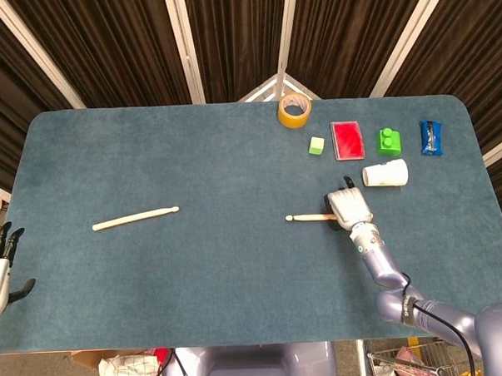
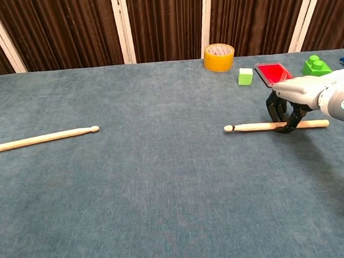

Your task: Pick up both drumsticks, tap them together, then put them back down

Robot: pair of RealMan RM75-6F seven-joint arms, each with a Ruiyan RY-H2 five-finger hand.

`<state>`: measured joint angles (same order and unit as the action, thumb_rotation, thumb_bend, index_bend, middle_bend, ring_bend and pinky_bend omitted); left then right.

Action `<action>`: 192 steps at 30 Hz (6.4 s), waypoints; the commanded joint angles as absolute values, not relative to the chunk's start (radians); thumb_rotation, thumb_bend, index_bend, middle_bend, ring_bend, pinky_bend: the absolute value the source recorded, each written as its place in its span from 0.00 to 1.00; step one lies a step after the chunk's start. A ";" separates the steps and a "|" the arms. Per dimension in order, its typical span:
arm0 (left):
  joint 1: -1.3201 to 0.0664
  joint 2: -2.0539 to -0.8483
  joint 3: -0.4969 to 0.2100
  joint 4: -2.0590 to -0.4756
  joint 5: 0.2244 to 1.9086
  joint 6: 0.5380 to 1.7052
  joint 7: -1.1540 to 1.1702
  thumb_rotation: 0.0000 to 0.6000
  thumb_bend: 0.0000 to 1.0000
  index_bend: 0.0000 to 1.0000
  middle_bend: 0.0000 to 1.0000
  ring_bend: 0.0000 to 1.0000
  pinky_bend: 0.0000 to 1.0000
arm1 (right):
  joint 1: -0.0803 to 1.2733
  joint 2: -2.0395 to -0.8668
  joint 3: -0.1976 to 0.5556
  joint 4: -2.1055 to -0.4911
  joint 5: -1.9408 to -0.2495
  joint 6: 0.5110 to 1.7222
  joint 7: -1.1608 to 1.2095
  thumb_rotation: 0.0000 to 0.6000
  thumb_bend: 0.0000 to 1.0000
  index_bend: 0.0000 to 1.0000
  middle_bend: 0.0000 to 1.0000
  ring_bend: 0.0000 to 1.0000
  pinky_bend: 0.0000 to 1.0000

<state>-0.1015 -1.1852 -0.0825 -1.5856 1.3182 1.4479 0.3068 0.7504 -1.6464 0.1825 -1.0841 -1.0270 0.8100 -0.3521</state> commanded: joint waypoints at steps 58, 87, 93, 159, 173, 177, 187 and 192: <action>-0.632 -1.370 -0.295 -1.463 0.481 1.008 0.640 1.00 0.41 0.35 0.30 0.00 0.00 | 0.666 -1.273 0.255 -1.407 -1.119 0.946 -0.096 1.00 0.38 0.66 0.59 0.39 0.07; -0.751 -1.620 -0.213 -1.266 0.417 1.032 0.759 1.00 0.41 0.39 0.40 0.00 0.00 | 0.643 -1.239 0.254 -1.387 -1.103 0.963 -0.089 1.00 0.38 0.66 0.59 0.40 0.07; -0.754 -1.630 -0.215 -1.262 0.426 1.022 0.753 1.00 0.41 0.42 0.41 0.00 0.00 | 0.641 -1.236 0.254 -1.386 -1.097 0.964 -0.094 1.00 0.38 0.66 0.60 0.40 0.07; -0.780 -1.597 -0.167 -1.383 0.358 1.119 0.921 1.00 0.46 0.54 0.54 0.03 0.00 | 0.630 -1.255 0.259 -1.351 -1.059 0.971 -0.123 1.00 0.38 0.68 0.60 0.41 0.07; -0.754 -1.607 -0.166 -1.345 0.527 1.182 0.820 1.00 0.51 0.58 0.57 0.06 0.00 | 0.632 -1.249 0.266 -1.366 -1.057 0.974 -0.126 1.00 0.38 0.68 0.60 0.41 0.07; -0.734 -1.601 -0.157 -1.328 0.646 1.192 0.732 1.00 0.51 0.58 0.57 0.06 0.00 | 0.635 -1.250 0.269 -1.373 -1.056 0.973 -0.127 1.00 0.38 0.68 0.60 0.41 0.07; -0.681 -1.551 -0.129 -1.247 1.139 1.281 0.244 1.00 0.51 0.59 0.57 0.06 0.00 | 0.638 -1.252 0.282 -1.393 -1.046 0.980 -0.120 1.00 0.38 0.68 0.60 0.41 0.07; -0.674 -1.537 -0.148 -1.252 1.236 1.311 0.070 1.00 0.51 0.59 0.57 0.06 0.00 | 0.643 -1.256 0.292 -1.398 -1.031 0.973 -0.108 1.00 0.38 0.68 0.60 0.41 0.07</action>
